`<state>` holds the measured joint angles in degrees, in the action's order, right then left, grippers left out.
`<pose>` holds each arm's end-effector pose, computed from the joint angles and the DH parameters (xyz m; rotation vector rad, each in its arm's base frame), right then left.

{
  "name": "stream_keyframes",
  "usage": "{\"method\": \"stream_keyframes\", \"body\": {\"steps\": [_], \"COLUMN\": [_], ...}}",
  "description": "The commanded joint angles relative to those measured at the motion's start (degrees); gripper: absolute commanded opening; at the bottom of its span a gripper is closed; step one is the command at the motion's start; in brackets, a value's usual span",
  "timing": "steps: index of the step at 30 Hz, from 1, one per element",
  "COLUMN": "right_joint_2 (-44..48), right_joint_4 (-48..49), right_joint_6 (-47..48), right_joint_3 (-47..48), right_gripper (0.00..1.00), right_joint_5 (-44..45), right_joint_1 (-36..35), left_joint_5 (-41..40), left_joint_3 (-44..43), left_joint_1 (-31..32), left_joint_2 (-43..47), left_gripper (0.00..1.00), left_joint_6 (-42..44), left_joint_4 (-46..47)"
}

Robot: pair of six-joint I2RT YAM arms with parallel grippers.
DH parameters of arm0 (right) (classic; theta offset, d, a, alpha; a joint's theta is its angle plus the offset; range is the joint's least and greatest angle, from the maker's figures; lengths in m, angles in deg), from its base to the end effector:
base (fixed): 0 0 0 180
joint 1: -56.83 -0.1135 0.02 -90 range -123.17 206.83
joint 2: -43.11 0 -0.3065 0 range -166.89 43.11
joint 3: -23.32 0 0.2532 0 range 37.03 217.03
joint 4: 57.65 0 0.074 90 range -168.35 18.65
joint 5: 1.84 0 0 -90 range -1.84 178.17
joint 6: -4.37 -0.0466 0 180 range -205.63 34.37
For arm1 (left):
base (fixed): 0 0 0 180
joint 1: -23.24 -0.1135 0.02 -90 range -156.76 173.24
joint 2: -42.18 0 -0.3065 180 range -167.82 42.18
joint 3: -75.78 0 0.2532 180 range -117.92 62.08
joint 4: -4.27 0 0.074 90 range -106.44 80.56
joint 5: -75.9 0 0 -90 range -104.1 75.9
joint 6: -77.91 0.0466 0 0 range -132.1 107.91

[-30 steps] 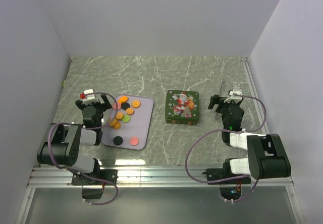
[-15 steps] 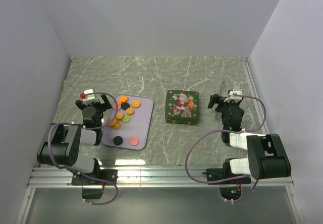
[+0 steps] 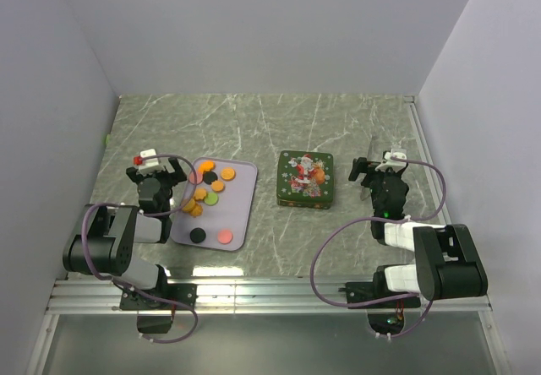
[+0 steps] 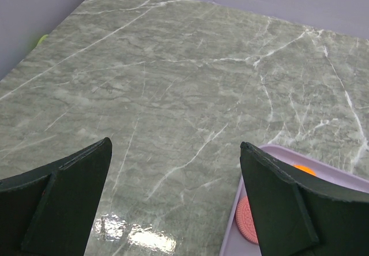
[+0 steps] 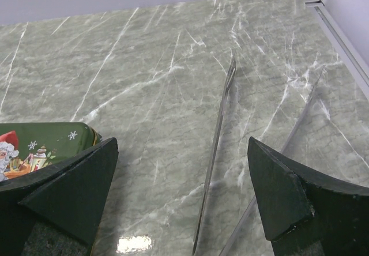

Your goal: Pack the cookies

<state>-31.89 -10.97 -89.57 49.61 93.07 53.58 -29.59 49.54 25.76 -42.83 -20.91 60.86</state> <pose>0.2280 0.0089 0.2150 0.0761 1.6044 0.0285 0.2438 0.0017 0.1978 -0.2960 1.5803 0.0641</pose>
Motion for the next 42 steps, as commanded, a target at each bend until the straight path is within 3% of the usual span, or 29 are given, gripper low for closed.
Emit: {"method": "stream_keyframes", "body": {"steps": [1, 42], "right_joint_2": [0.6, 0.6], "right_joint_4": [3.3, 2.8], "right_joint_6": [0.7, 0.1], "right_joint_3": [-0.1, 0.2], "right_gripper": [1.0, 1.0], "right_joint_5": [0.9, -0.6], "right_joint_1": [-0.3, 0.7], "left_joint_5": [1.2, 1.2], "left_joint_3": [-1.0, -1.1], "left_joint_1": [-0.2, -0.2], "left_joint_2": [1.3, 1.3], "left_gripper": [0.99, 0.99], "left_joint_6": [-1.0, -1.1], "left_joint_4": [0.7, 0.4]}}
